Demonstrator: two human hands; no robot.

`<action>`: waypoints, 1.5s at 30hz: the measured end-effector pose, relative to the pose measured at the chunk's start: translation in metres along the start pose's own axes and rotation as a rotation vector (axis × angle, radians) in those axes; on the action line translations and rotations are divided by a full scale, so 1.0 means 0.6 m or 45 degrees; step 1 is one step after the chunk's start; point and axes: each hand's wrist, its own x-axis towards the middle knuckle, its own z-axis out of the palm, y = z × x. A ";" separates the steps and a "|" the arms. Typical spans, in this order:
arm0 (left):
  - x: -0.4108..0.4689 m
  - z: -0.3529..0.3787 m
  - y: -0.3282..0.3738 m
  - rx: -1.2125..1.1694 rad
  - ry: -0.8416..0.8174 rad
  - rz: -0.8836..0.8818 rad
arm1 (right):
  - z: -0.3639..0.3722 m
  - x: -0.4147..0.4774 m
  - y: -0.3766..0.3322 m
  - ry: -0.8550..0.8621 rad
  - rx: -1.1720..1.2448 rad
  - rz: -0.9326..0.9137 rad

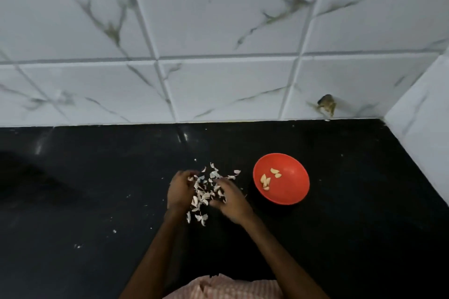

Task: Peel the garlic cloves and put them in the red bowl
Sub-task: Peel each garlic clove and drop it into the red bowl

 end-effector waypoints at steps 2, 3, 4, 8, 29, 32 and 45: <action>-0.017 -0.004 -0.034 0.160 -0.160 0.027 | 0.039 0.004 0.006 -0.131 -0.189 -0.073; -0.026 -0.004 -0.047 0.205 -0.238 0.052 | 0.056 0.006 0.009 -0.171 -0.286 -0.120; -0.032 -0.004 -0.061 0.222 -0.295 0.090 | 0.073 0.009 0.006 -0.196 -0.390 -0.160; -0.031 -0.011 -0.077 0.231 -0.375 0.109 | 0.102 0.022 0.009 -0.091 -0.600 -0.258; 0.024 -0.021 -0.075 0.241 -0.408 0.080 | 0.074 0.045 -0.028 0.176 -0.475 -0.013; 0.030 -0.027 -0.076 -0.028 -0.309 -0.021 | 0.062 0.065 -0.041 0.251 -0.539 -0.040; 0.075 -0.095 0.050 -1.100 -0.102 -0.031 | -0.010 0.171 -0.211 0.309 0.127 0.141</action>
